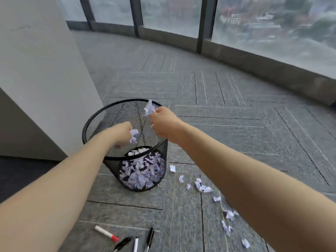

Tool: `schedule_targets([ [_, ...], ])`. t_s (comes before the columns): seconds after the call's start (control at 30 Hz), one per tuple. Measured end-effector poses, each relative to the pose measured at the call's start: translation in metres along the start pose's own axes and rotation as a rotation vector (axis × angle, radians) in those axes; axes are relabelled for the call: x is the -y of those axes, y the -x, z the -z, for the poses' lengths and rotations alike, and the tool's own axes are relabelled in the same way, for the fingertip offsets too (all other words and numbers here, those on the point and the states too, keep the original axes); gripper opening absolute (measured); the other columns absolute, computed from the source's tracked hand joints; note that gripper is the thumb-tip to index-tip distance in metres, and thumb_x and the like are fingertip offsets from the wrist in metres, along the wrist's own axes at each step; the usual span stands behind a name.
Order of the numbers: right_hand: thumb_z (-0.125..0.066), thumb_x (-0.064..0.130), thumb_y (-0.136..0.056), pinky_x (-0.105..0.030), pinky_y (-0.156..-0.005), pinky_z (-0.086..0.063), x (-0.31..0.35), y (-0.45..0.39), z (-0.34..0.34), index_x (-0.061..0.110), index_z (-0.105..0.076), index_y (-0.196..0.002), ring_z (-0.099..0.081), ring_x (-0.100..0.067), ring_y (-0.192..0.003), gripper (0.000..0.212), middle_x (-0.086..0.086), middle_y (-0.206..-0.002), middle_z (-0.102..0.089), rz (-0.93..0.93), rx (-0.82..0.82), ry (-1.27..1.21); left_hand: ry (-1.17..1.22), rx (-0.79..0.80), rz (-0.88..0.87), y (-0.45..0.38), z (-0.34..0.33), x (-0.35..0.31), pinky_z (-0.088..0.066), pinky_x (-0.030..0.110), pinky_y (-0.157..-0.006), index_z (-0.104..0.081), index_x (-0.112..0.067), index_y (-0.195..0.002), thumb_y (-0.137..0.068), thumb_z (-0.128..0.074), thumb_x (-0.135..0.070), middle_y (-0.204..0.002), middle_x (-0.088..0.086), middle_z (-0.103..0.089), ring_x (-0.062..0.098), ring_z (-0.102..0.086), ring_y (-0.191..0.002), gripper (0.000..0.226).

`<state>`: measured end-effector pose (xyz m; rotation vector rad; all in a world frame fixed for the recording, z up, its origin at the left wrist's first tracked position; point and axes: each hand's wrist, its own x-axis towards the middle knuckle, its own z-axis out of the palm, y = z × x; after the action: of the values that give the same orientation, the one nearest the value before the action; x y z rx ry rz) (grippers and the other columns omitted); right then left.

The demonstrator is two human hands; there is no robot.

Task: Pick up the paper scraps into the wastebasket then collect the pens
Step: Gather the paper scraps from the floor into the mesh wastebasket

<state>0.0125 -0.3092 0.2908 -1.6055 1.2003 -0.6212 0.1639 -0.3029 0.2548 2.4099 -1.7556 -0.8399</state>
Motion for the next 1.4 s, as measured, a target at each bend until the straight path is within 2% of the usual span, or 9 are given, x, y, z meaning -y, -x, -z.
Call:
schedule_targets([
  [0.1,-0.044,0.007,-0.091,-0.034,-0.067,-0.041,-0.009,-0.005,-0.025,0.003,-0.042,-0.114,-0.050,-0.026,-0.082,0.023,-0.013,-0.100,-0.052,0.082,-0.040,0.357,0.040,0.051,-0.014,0.001,0.003,-0.004,-0.040,0.027,-0.054,-0.048,-0.016,-0.102,-0.093,-0.038,-0.003,-0.083,0.009,-0.055,0.017,-0.047,-0.059,0.020],
  [0.2,-0.049,0.010,-0.088,-0.044,-0.086,-0.035,-0.030,-0.005,-0.054,0.009,-0.038,-0.115,-0.057,-0.033,-0.096,0.029,-0.012,-0.112,-0.056,0.184,-0.090,0.646,-0.071,0.064,-0.081,-0.003,0.009,-0.010,-0.042,0.025,-0.051,-0.050,-0.015,-0.091,-0.094,-0.041,-0.013,-0.092,0.009,-0.059,0.017,-0.056,-0.064,0.010],
  [0.4,-0.036,0.024,-0.093,-0.066,-0.104,0.007,-0.043,-0.009,-0.057,0.022,-0.048,-0.120,-0.053,-0.033,-0.109,0.029,-0.006,-0.120,-0.052,0.232,-0.099,0.817,-0.224,0.010,-0.033,-0.011,0.016,0.017,-0.041,0.027,-0.065,-0.051,-0.014,-0.124,-0.085,-0.057,0.000,-0.111,0.013,-0.060,0.026,-0.057,-0.085,0.042],
  [0.6,-0.038,0.041,-0.094,-0.062,-0.105,0.014,-0.061,-0.005,-0.028,0.027,-0.061,-0.110,-0.044,-0.021,-0.122,0.032,0.005,-0.126,-0.053,0.327,-0.103,0.779,-0.105,-0.311,-0.086,-0.011,0.028,0.021,-0.041,0.028,-0.075,-0.059,-0.018,-0.084,-0.087,-0.056,-0.013,-0.103,0.008,-0.064,0.025,-0.057,-0.089,0.007],
  [0.83,-0.035,0.021,-0.096,-0.048,-0.113,0.007,-0.089,0.000,-0.010,0.022,-0.051,-0.124,-0.039,-0.010,-0.127,0.032,0.008,-0.126,-0.057,0.496,-0.206,0.475,0.048,-0.862,-0.747,0.023,0.011,-0.038,-0.046,0.039,-0.069,-0.057,-0.009,-0.090,-0.087,-0.052,-0.013,-0.083,0.004,-0.055,0.025,-0.055,-0.076,0.008],
  [0.93,-0.041,0.016,-0.091,-0.048,-0.107,-0.026,-0.111,-0.015,0.005,0.016,-0.058,-0.113,-0.049,-0.020,-0.113,0.028,-0.001,-0.119,-0.059,0.436,-0.467,0.333,-0.068,-0.945,-1.031,0.041,-0.030,-0.056,-0.036,0.035,-0.075,-0.047,-0.010,-0.095,-0.081,-0.051,-0.008,-0.088,0.011,-0.054,0.025,-0.046,-0.082,0.014],
  [1.07,-0.037,0.012,-0.090,-0.042,-0.092,-0.040,-0.170,-0.027,0.042,0.010,-0.059,-0.109,-0.052,-0.029,-0.107,0.029,-0.011,-0.115,-0.057,0.065,-0.610,0.348,-0.345,-0.502,-1.169,0.044,-0.137,-0.041,-0.035,0.036,-0.087,-0.043,-0.015,-0.106,-0.080,-0.045,-0.018,-0.108,0.003,-0.039,0.023,-0.041,-0.098,0.026],
  [1.2,-0.035,0.013,-0.095,-0.043,-0.094,-0.042,-0.236,-0.010,0.050,0.013,-0.057,-0.113,-0.052,-0.024,-0.110,0.028,-0.008,-0.124,-0.052,-0.247,-0.345,0.556,-0.374,0.329,-0.338,0.025,-0.201,-0.014,0.003,0.050,-0.114,-0.002,-0.023,-0.149,-0.089,-0.043,-0.052,-0.157,0.007,0.007,0.030,0.007,-0.144,0.078],
  [1.4,-0.041,0.014,-0.096,-0.033,-0.091,-0.042,-0.261,-0.018,0.041,0.013,-0.053,-0.120,-0.052,-0.021,-0.110,0.027,-0.005,-0.132,-0.047,-0.286,-0.212,0.558,-0.282,0.621,0.008,0.008,-0.263,0.015,0.002,0.066,-0.108,0.031,-0.028,-0.139,-0.078,-0.048,-0.069,-0.143,0.006,0.044,0.035,0.034,-0.135,0.108],
])
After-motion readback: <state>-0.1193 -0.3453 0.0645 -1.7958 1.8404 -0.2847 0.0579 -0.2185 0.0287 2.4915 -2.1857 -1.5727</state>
